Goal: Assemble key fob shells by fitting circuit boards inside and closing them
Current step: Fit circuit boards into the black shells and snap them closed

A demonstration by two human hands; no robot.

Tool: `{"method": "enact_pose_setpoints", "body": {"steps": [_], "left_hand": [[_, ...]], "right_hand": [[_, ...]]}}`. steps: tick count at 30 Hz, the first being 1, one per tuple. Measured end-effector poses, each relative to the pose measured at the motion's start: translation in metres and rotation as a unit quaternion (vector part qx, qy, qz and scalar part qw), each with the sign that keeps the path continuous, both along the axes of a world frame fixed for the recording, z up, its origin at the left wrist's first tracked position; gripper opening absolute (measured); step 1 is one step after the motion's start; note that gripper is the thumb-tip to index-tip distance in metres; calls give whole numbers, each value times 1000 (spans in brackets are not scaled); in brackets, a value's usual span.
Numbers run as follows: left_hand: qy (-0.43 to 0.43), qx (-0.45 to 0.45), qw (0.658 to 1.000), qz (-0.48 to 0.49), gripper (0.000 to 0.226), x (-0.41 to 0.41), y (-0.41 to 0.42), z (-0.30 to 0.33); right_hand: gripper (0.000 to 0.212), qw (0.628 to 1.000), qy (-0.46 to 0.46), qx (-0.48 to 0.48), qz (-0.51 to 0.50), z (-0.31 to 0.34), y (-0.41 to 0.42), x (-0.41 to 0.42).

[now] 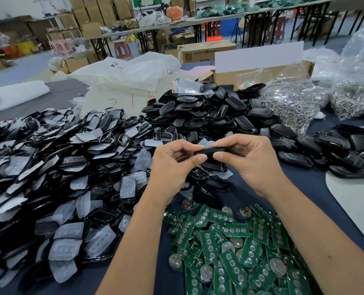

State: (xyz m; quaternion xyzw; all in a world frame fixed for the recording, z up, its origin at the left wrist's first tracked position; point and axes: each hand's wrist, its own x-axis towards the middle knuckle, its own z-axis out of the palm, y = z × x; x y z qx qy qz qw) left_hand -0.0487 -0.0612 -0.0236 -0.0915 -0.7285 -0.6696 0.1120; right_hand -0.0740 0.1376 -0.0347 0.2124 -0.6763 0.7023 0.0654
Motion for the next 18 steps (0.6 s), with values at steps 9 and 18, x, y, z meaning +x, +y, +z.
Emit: {"method": "enact_pose_setpoints", "body": {"steps": [9, 18], "left_hand": [[71, -192, 976, 81, 26, 4, 10, -2], [70, -139, 987, 45, 38, 5, 13, -2]], "right_hand": [[24, 993, 52, 104, -34, -4, -3, -1], [19, 1000, 3, 25, 11, -1, -3, 2]]}}
